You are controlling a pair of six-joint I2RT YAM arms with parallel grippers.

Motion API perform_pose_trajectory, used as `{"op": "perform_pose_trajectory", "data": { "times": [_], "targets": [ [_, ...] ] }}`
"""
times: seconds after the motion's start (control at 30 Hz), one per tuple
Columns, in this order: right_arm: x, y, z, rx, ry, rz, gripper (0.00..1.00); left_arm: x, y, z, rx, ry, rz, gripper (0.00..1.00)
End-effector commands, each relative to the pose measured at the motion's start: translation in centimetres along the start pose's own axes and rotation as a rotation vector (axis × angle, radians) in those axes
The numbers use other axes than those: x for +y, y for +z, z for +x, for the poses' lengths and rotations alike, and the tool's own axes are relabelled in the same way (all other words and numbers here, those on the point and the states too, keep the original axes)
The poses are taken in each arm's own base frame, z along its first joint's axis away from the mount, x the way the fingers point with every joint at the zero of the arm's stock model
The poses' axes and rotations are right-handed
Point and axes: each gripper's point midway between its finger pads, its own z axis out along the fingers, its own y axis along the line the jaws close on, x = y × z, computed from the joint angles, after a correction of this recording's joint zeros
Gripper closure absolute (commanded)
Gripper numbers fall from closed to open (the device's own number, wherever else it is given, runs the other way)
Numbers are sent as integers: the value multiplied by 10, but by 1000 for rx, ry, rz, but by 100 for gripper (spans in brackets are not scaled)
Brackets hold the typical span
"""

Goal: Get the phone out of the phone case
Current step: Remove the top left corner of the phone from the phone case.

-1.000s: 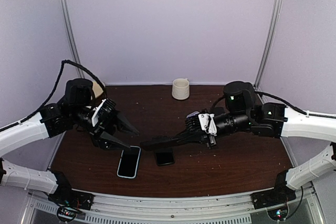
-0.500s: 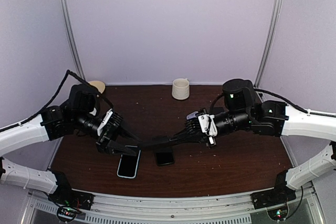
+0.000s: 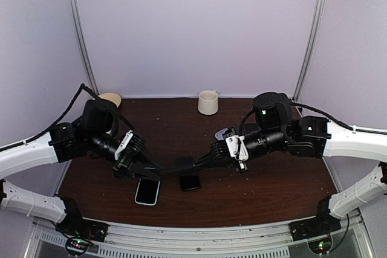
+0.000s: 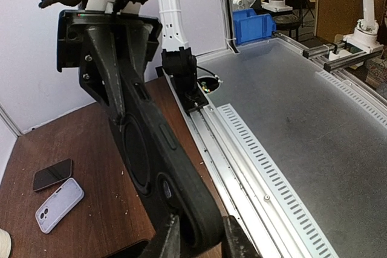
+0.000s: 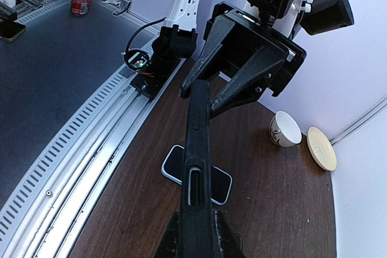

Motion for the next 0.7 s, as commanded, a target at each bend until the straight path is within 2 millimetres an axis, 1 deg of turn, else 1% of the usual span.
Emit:
{"op": "perform_pose_trajectory", "data": {
  "times": [0.0,0.13,0.27,0.47,0.67],
  "targets": [
    [-18,-2,-30,-67,-75,67,100,-3,2,-1,-7,15,15,78],
    [-19,4,-26,-47,-104,94,100,-6,3,-1,-3,15,33,81],
    [-12,10,-26,-50,-153,61,100,-9,2,-2,-5,12,45,83],
    [0,14,-33,-80,-235,18,100,-13,4,-1,-1,13,60,85],
    [12,16,-40,-101,-272,-35,100,-17,6,0,-1,8,77,87]
  ]
}}
